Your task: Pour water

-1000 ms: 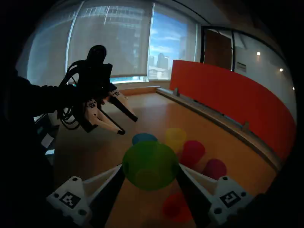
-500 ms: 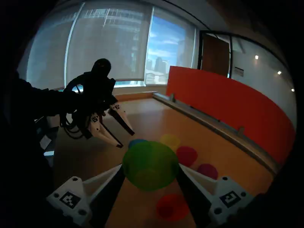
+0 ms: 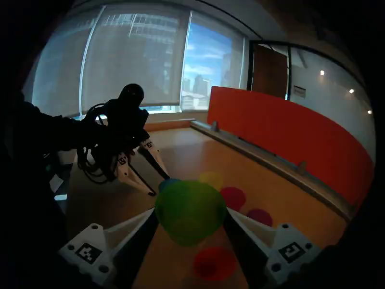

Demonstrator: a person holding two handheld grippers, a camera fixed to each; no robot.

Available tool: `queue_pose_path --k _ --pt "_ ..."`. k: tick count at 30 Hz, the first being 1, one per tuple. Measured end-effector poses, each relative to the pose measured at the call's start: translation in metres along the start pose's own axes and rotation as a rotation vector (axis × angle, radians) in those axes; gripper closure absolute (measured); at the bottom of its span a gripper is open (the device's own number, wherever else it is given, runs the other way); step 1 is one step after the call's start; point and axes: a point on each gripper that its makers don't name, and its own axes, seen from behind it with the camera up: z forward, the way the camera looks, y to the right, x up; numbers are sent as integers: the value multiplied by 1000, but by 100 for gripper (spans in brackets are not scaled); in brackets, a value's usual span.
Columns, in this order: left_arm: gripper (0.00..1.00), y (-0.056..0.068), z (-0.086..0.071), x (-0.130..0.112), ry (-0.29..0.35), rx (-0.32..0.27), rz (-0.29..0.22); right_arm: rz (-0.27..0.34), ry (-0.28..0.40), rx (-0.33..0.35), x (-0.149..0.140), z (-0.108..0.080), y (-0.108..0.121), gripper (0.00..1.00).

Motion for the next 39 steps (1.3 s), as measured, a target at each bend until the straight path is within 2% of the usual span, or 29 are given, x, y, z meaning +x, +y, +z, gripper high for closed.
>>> queue_pose_path --k 14,26,39 --pt "13 2 16 -4 -37 -11 13 19 22 -18 -1 -6 11 7" --pt "13 1 32 -3 -69 -1 48 26 17 -30 -8 -10 17 7" --pt "12 0 39 1 -56 0 28 36 11 -34 -16 -10 19 7"
